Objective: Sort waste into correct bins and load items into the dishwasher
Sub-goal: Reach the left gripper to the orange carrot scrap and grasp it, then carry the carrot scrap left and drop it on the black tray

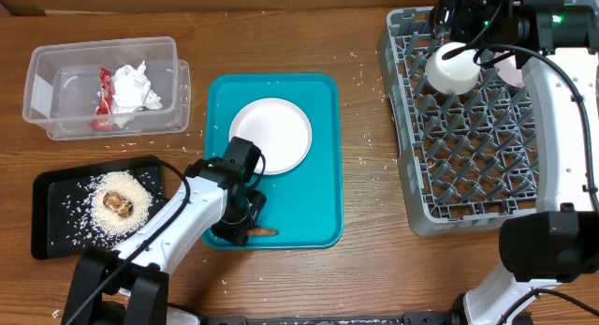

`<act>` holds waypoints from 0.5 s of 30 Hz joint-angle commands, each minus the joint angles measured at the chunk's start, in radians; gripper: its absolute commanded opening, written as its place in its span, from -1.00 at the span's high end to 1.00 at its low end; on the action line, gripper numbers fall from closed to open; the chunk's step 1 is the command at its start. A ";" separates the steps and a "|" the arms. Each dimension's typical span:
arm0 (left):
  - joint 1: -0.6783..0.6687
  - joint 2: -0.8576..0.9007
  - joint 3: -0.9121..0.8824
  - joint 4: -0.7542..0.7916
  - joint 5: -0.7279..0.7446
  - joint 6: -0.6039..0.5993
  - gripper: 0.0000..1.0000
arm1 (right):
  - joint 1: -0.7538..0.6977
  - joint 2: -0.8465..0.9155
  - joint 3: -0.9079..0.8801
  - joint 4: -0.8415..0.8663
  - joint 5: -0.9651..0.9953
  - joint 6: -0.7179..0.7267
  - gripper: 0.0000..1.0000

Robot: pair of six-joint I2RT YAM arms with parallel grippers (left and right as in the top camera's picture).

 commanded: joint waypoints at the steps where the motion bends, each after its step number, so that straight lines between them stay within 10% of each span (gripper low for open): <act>1: -0.004 0.005 -0.040 0.035 -0.026 -0.037 -0.24 | -0.004 -0.001 -0.002 0.006 0.007 0.004 -1.00; 15: -0.001 0.005 -0.078 0.091 -0.123 -0.043 0.19 | -0.004 -0.001 -0.002 0.006 0.007 0.004 -1.00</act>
